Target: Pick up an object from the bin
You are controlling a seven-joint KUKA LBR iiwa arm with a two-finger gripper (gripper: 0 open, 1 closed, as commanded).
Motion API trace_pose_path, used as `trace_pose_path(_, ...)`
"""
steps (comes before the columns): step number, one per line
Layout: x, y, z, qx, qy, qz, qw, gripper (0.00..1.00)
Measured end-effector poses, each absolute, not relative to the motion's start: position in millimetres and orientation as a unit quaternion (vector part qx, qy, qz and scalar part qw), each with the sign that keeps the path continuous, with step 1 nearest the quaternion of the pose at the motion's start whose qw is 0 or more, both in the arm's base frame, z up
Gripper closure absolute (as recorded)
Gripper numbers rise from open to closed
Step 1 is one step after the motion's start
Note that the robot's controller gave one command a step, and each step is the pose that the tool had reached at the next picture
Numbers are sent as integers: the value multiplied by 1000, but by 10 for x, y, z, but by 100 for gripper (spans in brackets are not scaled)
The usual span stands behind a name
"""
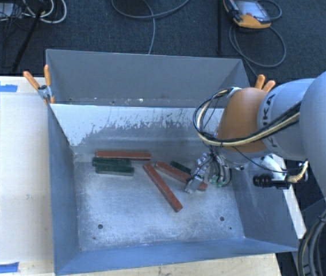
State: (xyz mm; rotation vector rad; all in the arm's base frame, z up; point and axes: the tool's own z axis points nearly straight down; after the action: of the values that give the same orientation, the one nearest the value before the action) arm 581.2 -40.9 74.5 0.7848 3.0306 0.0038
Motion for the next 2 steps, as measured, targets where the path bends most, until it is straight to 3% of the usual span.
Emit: trace_pose_path(2,5814,-408,751,250,968,1,5,100)
